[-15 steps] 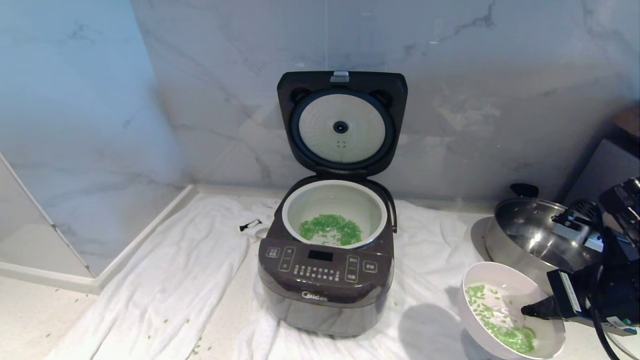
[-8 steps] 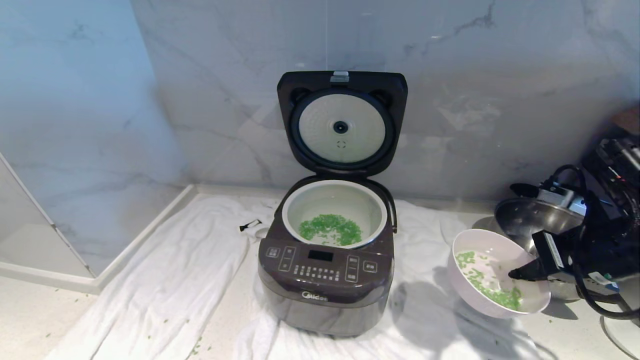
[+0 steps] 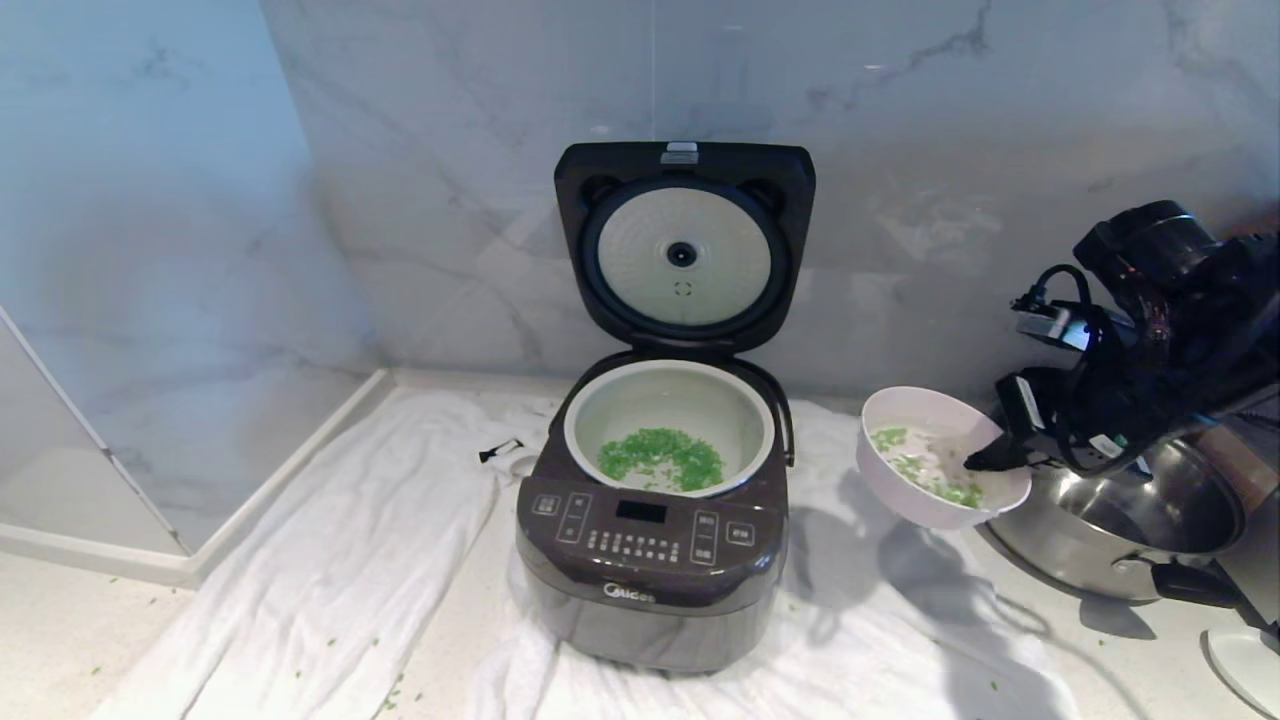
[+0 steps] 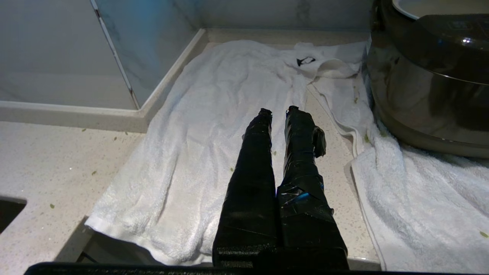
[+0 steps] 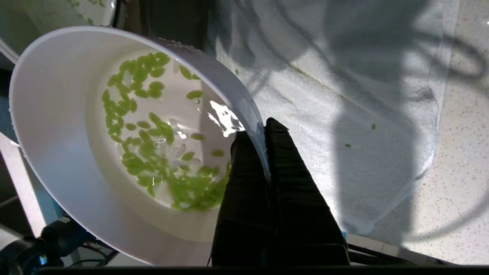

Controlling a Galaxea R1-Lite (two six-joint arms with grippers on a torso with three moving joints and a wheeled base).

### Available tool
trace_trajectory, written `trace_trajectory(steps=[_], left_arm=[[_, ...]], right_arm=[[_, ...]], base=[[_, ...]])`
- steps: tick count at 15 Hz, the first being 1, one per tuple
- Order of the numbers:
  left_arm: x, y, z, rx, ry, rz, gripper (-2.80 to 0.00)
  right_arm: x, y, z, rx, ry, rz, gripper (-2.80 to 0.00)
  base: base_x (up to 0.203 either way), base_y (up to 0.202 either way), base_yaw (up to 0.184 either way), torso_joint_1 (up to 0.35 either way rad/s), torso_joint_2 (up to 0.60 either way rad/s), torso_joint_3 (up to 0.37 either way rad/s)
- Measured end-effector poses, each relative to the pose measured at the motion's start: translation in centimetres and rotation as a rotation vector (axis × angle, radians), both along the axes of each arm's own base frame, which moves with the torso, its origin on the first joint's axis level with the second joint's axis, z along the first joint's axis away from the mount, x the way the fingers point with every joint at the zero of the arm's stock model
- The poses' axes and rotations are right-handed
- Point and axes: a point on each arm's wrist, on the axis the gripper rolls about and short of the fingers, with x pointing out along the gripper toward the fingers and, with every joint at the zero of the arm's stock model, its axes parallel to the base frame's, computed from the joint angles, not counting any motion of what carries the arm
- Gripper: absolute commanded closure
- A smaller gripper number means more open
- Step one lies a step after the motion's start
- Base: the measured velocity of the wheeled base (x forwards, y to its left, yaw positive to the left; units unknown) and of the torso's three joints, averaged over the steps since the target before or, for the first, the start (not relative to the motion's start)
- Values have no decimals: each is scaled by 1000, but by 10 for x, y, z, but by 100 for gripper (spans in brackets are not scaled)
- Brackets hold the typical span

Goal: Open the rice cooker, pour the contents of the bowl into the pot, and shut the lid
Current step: Pour the water from the bowl into the rice cooker

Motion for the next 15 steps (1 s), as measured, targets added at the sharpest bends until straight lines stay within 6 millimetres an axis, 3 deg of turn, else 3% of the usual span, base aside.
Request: trace_trajectory(steps=[7, 15], left_arm=[[0, 0, 0, -4, 0, -1, 0], [0, 0, 0, -7, 0, -1, 0]], right_arm=[[53, 20, -3, 19, 27, -8, 0], [94, 44, -18, 23, 48, -1, 0]], base=[[0, 0, 0, 0, 0, 0], [0, 0, 0, 0, 0, 0]])
